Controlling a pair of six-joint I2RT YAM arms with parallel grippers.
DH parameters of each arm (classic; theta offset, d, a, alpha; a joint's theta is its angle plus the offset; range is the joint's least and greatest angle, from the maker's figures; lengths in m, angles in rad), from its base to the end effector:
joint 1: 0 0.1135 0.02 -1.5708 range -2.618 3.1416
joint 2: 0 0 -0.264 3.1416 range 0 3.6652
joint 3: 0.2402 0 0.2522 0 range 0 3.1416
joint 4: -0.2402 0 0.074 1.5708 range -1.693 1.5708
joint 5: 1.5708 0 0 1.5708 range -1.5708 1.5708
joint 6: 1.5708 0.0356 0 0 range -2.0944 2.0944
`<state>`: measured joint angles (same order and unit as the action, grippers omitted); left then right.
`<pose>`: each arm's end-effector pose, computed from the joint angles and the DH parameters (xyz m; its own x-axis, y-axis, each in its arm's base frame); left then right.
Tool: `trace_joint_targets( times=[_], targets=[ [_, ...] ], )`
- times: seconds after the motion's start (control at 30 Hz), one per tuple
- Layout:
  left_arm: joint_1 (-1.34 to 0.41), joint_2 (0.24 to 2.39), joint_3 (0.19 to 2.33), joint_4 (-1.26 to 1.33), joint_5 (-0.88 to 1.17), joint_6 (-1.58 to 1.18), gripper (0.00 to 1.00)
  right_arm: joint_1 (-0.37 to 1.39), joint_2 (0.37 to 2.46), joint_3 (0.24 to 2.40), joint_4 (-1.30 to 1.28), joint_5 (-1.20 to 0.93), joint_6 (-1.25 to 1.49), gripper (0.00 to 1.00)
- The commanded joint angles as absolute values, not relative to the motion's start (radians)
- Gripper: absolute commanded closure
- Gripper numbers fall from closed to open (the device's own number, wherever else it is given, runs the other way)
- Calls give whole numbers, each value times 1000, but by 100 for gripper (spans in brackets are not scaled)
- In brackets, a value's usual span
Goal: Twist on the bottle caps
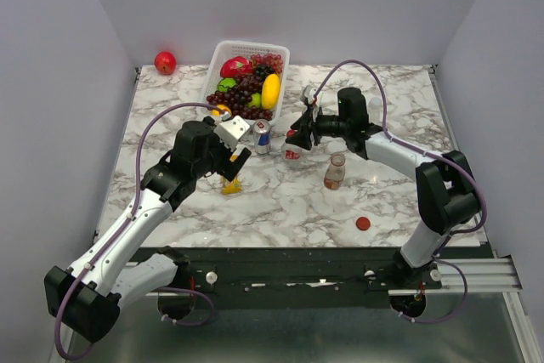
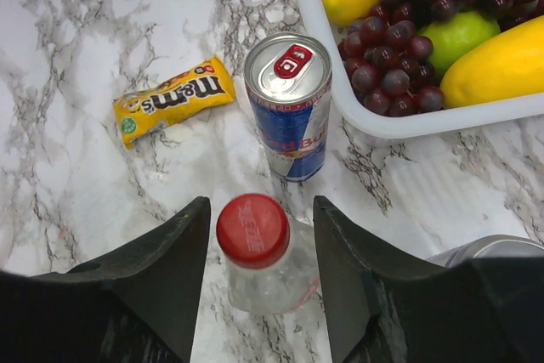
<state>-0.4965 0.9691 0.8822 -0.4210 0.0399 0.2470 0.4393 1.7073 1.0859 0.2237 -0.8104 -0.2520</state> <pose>0.1888 -0.1039 0.3164 -0.2908 0.4354 -0.8520 0.5958 0.7791 0.1948 0.3337 0.1853 0.2431 -0.1156 -0.2442 -0.9628 -0.9568 0.2879 0.0419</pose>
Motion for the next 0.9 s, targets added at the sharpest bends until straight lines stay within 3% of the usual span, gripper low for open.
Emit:
trace_joint_targets(
  times=[0.0,0.17,0.33,0.57,0.73,0.87],
  targets=[
    [-491,957,876,-403,80,259,1,440,1690,1083,225,-782,-267,39],
    [-491,956,870,-388,104,265,1,440,1666,1109,200,-767,-279,32],
    [-491,948,836,-335,170,259,1,440,1501,1184,86,-712,-325,27],
    [-492,943,750,-160,367,193,1,440,1289,1155,-315,-542,-457,25],
    [-497,937,706,-72,416,167,1,439,1261,1098,-497,-345,-476,20],
    [-506,901,690,-66,408,172,1,436,1256,1062,-572,-341,-494,17]
  ],
)
